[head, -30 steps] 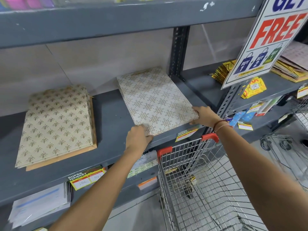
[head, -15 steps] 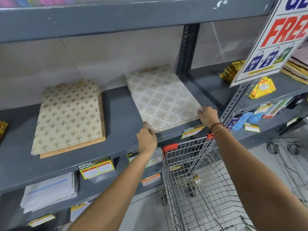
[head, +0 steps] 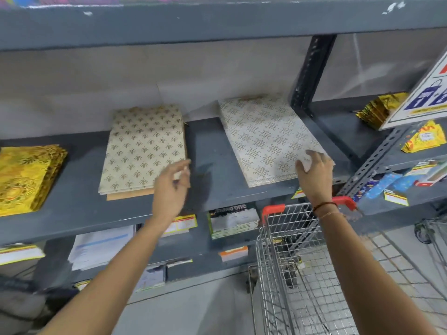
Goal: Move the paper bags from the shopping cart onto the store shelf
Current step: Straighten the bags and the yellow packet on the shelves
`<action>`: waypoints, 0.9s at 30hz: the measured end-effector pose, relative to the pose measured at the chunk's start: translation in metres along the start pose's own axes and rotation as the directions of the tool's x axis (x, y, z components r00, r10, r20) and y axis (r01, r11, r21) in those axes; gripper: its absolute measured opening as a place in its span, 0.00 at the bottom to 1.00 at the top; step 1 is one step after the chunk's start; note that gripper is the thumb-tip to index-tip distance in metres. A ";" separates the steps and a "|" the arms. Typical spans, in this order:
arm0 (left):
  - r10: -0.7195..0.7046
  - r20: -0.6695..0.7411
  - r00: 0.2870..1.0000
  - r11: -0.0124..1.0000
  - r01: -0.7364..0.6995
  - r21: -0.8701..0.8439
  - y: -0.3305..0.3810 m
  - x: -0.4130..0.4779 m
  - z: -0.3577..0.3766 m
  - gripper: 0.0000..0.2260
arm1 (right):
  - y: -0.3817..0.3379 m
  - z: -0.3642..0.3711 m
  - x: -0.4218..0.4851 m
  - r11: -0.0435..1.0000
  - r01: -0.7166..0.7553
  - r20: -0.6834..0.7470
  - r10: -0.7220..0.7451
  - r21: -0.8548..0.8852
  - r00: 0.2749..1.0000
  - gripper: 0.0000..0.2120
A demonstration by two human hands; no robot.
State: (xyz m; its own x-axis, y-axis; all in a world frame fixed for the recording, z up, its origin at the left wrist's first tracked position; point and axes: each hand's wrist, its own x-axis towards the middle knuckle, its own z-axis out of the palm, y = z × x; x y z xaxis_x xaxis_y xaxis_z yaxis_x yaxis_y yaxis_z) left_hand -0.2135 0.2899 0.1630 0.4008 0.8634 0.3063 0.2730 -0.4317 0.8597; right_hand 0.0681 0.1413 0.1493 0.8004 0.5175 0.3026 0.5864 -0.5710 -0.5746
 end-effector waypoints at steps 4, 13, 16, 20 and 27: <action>-0.061 -0.239 0.969 0.982 0.101 0.162 -0.038 0.016 -0.069 0.14 | -0.059 0.028 -0.018 0.983 0.157 0.136 -0.169 0.093 0.976 0.18; -0.340 -0.199 0.919 0.860 0.390 0.329 -0.092 0.034 -0.119 0.19 | -0.183 0.105 -0.056 0.885 0.382 0.484 -0.465 0.266 0.741 0.23; -0.345 -0.154 0.926 0.864 0.377 0.335 -0.100 0.035 -0.123 0.20 | -0.199 0.128 -0.069 0.889 0.373 0.579 -0.456 0.264 0.676 0.22; -0.343 -0.132 0.930 0.872 0.367 0.324 -0.107 0.035 -0.124 0.23 | -0.201 0.143 -0.077 0.901 0.395 0.590 -0.420 0.181 0.689 0.21; -0.321 -0.108 0.941 0.865 0.338 0.371 -0.118 0.036 -0.122 0.12 | -0.199 0.150 -0.076 0.928 0.342 0.648 -0.353 0.149 0.675 0.23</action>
State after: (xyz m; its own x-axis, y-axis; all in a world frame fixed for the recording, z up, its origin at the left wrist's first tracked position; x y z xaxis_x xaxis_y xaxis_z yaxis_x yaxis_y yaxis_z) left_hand -0.3377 0.4036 0.1224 0.1952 0.9791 0.0564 0.6962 -0.1788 0.6953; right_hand -0.1282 0.3110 0.1263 0.2524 0.9638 -0.0861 0.7993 -0.2578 -0.5429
